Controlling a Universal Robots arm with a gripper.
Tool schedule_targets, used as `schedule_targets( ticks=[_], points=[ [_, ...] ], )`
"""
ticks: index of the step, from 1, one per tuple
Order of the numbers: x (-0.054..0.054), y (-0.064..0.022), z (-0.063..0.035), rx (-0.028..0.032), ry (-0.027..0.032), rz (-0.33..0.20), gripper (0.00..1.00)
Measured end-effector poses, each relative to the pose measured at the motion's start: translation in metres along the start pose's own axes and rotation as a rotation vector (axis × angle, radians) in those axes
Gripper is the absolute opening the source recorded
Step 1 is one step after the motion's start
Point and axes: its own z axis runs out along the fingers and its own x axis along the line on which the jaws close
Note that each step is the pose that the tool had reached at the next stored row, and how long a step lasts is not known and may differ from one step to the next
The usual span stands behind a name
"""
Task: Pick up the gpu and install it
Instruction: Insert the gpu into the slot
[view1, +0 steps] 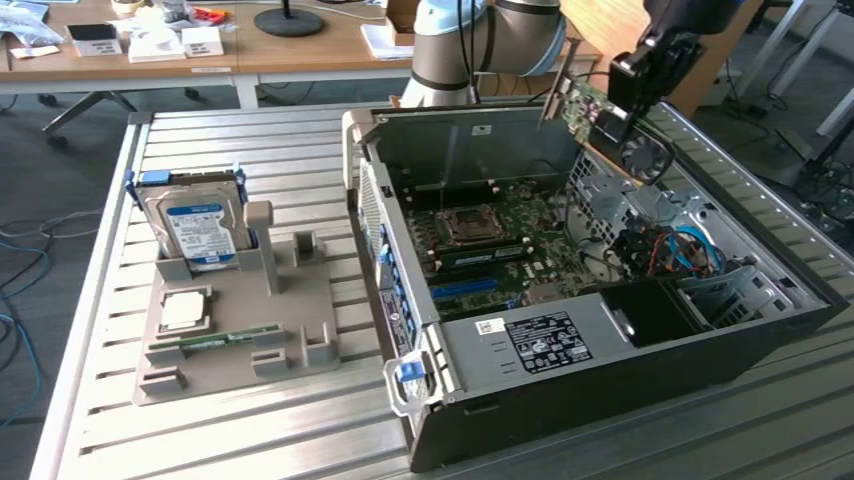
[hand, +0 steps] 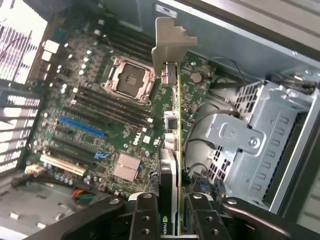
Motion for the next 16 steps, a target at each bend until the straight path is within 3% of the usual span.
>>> schedule_targets(
  ticks=[16],
  points=[
    [0.0000,0.0000,0.0008,-0.0040,0.0122,-0.278,0.27]
  ],
)
